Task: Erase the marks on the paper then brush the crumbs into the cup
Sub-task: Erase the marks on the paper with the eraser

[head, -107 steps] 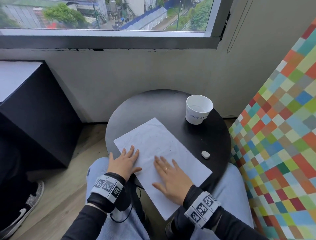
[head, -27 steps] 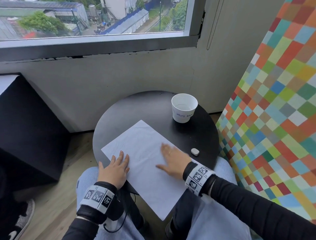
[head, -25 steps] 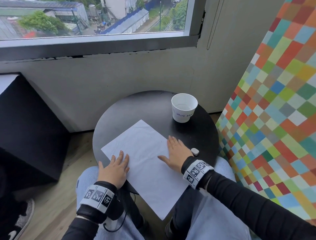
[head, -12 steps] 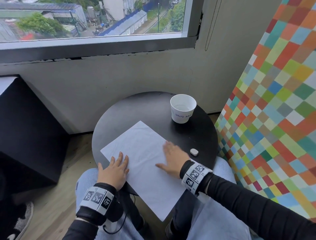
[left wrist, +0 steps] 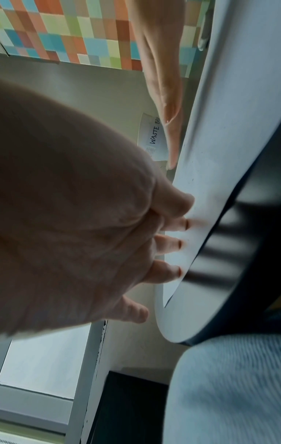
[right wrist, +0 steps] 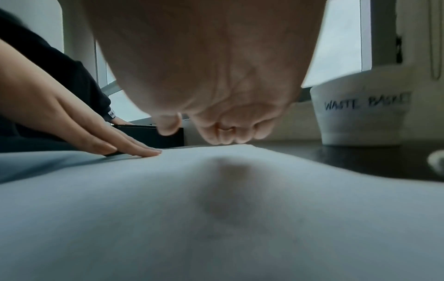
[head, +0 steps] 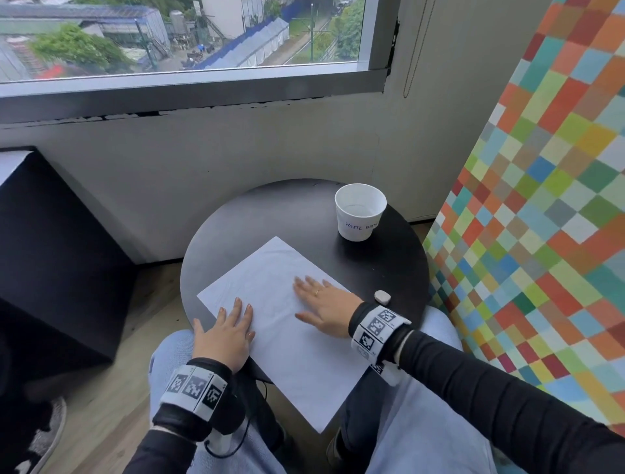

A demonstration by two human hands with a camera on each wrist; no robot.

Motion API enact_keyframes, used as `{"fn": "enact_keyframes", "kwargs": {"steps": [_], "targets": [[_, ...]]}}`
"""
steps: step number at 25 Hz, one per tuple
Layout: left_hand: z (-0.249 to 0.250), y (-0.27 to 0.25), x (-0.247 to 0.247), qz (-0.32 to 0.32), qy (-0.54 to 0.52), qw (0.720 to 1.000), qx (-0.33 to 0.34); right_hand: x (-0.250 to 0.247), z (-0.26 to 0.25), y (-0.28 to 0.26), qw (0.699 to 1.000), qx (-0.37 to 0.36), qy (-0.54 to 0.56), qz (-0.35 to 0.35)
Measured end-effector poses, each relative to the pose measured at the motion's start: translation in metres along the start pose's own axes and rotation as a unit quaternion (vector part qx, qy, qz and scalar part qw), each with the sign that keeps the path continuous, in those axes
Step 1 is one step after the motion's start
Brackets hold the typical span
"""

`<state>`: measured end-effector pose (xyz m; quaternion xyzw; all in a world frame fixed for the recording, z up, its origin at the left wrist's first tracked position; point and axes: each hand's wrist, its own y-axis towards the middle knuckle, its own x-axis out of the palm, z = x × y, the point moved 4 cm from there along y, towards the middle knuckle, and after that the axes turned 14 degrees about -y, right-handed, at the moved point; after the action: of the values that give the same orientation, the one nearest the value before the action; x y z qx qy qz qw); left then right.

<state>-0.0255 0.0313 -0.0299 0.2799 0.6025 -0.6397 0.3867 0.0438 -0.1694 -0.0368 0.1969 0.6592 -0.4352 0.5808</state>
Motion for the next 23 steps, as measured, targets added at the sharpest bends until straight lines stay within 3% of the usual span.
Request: {"fn": "enact_keyframes", "kwargs": {"steps": [1, 4, 8, 12, 15, 17, 23], "targets": [[0.0, 0.0, 0.001, -0.003, 0.0, 1.0, 0.0, 0.003, 0.003, 0.002, 1.0, 0.014, -0.001, -0.014], [-0.001, 0.0, 0.001, -0.006, -0.002, 1.0, 0.001, -0.002, 0.037, 0.002, 0.975, 0.213, -0.049, -0.022], [0.0, 0.0, 0.001, 0.001, -0.003, 1.0, 0.004, -0.02, 0.062, -0.028, 0.966, 0.243, -0.084, 0.037], [0.007, 0.0, -0.004, 0.031, -0.005, 0.999, 0.006, -0.013, 0.094, -0.088, 0.944, 0.32, -0.028, 0.081], [0.035, 0.003, -0.024, 0.151, -0.039, 0.986, 0.055, 0.001, 0.098, -0.107, 0.938, 0.327, 0.031, 0.108], [0.058, 0.011, -0.034, 0.191, -0.079, 0.974, 0.091, 0.011, 0.098, -0.105, 0.94, 0.319, 0.061, 0.1], [0.089, 0.042, -0.024, 0.123, -0.049, 0.987, 0.087, 0.024, 0.101, -0.09, 0.949, 0.271, 0.114, 0.115]]}}
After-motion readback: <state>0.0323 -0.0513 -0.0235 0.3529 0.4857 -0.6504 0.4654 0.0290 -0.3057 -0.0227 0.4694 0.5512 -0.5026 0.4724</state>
